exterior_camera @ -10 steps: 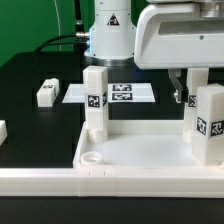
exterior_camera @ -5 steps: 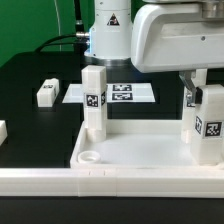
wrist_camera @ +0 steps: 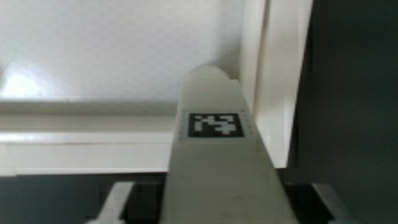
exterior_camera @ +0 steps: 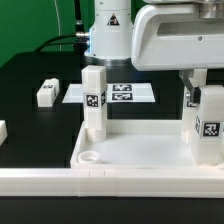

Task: Assemble desk

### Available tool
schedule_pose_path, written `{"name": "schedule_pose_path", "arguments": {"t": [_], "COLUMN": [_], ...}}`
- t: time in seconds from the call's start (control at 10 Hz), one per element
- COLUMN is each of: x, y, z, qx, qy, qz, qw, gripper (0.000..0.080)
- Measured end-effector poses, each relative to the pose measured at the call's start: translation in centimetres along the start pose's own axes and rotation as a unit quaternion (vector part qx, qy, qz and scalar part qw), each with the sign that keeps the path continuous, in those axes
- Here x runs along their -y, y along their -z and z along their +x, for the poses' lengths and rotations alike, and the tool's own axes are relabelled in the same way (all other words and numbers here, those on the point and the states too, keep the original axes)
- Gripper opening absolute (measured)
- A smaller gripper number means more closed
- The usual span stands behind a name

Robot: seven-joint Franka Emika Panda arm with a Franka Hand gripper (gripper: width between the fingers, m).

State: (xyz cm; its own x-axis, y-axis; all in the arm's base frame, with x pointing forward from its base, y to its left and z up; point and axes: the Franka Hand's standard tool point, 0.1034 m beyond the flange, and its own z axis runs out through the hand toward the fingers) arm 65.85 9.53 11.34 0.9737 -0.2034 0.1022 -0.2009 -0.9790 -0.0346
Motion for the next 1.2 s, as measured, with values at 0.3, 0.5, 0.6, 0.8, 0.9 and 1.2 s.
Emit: {"name": "schedule_pose_path", "arguments": {"t": [0.3, 0.5, 0.6, 0.8, 0.9, 1.2], "x": [0.28, 0.35, 0.31, 0.29, 0.32, 0.3], "y": [-0.09, -0.12, -0.14, -0.13, -0.12, -0.11], "z": [-0.09, -0.17, -0.12, -0.1, -0.11, -0.1], "qx": [-0.005, -0.002, 0.0, 0.001, 0.001, 0.0], "qy": [-0.175, -0.29, -0.332, -0.408, -0.438, -0.483], "qz": [0.002, 0.0, 0.0, 0.001, 0.001, 0.001], "qw": [0.985, 0.957, 0.943, 0.913, 0.899, 0.876], "gripper": [0.0288, 0.0288, 0.0289, 0.0289, 0.0289, 0.0292]}}
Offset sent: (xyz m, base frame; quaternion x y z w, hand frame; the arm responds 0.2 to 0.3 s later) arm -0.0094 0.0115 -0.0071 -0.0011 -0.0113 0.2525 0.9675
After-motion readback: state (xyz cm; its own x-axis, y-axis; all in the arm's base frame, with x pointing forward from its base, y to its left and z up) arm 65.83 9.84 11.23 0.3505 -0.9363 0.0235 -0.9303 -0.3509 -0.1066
